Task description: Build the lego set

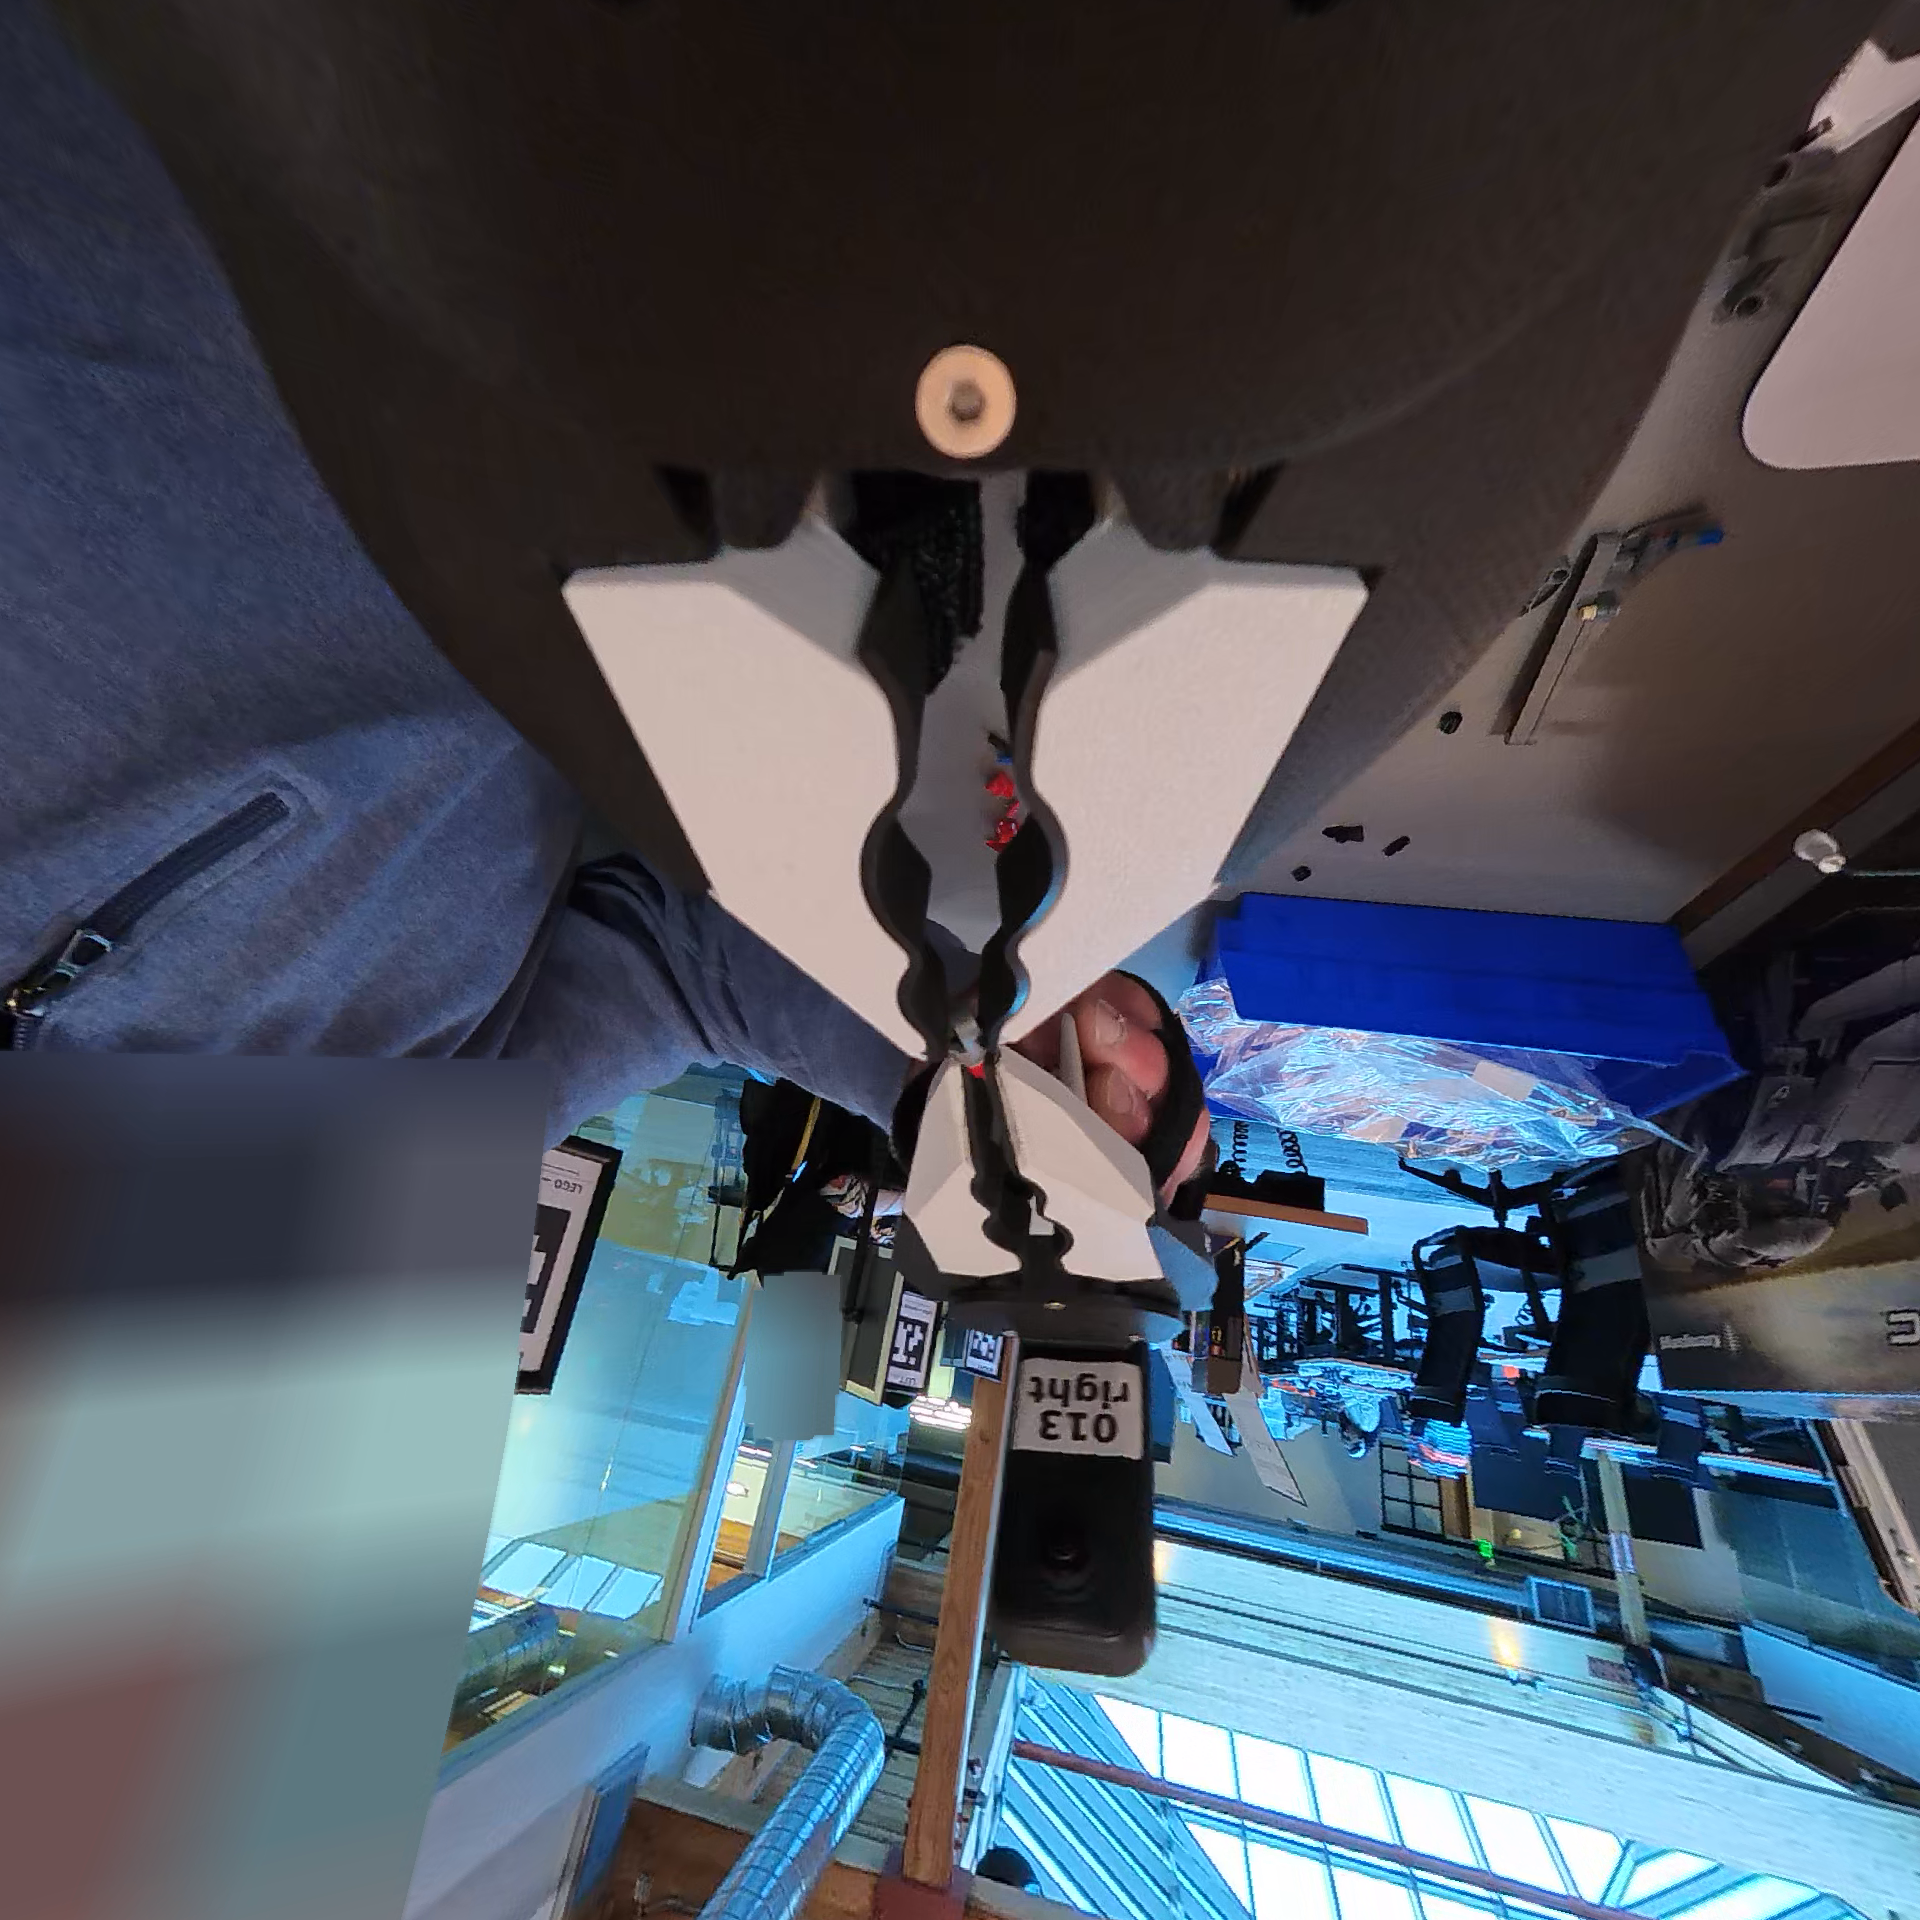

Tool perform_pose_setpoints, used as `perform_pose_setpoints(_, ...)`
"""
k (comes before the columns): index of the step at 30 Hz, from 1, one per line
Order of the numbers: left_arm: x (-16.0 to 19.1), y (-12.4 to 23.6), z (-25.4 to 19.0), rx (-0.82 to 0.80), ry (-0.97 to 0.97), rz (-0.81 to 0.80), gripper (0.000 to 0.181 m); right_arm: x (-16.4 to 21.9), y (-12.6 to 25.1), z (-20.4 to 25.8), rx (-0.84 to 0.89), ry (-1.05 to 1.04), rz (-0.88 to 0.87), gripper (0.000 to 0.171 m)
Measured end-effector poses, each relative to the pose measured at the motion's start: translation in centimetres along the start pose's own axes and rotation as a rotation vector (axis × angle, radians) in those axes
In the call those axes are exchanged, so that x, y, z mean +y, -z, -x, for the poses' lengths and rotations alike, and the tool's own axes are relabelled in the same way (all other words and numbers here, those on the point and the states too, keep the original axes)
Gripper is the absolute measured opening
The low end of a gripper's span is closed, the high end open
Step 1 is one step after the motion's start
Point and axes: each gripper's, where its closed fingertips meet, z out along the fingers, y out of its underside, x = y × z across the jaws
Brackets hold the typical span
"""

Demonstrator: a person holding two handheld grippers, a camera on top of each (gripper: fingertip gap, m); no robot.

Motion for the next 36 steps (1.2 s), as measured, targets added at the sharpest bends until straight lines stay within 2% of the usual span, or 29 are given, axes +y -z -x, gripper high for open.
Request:
perform_pose_setpoints(12,0.0,-0.5,-1.6,0.054,-0.033,0.018,0.004,-0.1,0.2,1.6,-0.076,0.006,-0.011,0.0)
perform_pose_setpoints(36,0.7,-1.1,-3.0,0.063,-0.117,0.108,0.004,0.5,0.1,3.2,-0.108,0.045,0.054,0.0)
